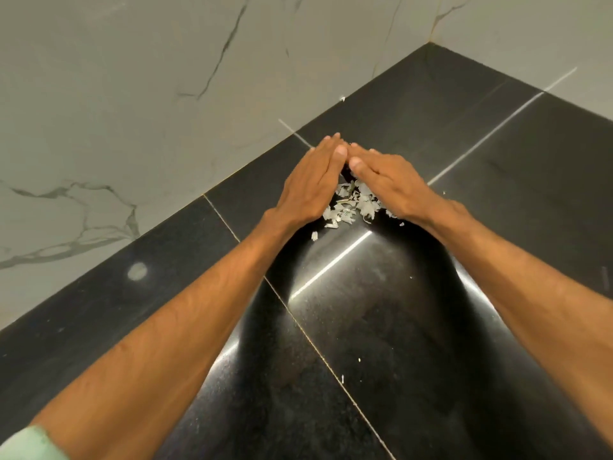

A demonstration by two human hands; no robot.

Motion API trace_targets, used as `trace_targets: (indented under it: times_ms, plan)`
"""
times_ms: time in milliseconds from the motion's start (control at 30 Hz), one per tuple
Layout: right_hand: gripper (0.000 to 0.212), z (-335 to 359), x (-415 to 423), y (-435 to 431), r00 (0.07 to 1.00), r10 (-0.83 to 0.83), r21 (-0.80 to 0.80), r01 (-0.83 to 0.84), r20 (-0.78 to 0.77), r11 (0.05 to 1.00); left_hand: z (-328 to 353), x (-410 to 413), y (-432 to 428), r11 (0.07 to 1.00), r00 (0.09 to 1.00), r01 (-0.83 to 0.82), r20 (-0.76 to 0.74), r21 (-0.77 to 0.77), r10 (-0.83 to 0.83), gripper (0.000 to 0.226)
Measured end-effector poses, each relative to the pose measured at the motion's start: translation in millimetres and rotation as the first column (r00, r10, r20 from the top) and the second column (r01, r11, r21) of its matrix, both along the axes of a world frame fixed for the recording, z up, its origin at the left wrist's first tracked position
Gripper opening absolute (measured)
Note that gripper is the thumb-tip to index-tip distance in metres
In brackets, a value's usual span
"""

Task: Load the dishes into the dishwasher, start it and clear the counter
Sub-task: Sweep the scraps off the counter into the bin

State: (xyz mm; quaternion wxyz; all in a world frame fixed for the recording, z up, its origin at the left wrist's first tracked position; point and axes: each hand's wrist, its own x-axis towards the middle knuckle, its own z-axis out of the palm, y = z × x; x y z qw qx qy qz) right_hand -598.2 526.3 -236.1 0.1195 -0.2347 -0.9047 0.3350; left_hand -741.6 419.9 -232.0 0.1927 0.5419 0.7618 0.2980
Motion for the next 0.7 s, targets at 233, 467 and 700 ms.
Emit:
trace_targets:
  times_ms: [233, 467, 700]
  plan:
    - [0.040, 24.6, 68.0, -28.1, 0.991, -0.048, -0.327, 0.005, -0.123, 0.945, 1.5, 29.3, -64.4, 0.986, 0.987, 0.045, 0.144, 0.163, -0.068, 0.047]
    - [0.051, -2.0, 68.4, -63.2, 0.910, -0.414, -0.034, 0.413, -0.025, 0.910, 2.8, 77.5, -34.0, 0.955, 0.952, -0.197, 0.275, 0.223, 0.132, 0.050]
    - [0.038, 11.6, 46.6, -71.3, 0.820, -0.499, -0.206, 0.457, -0.279, 0.865, 13.1, 100.4, -15.7, 0.882, 0.722, -0.397, 0.679, 0.254, 0.129, 0.050]
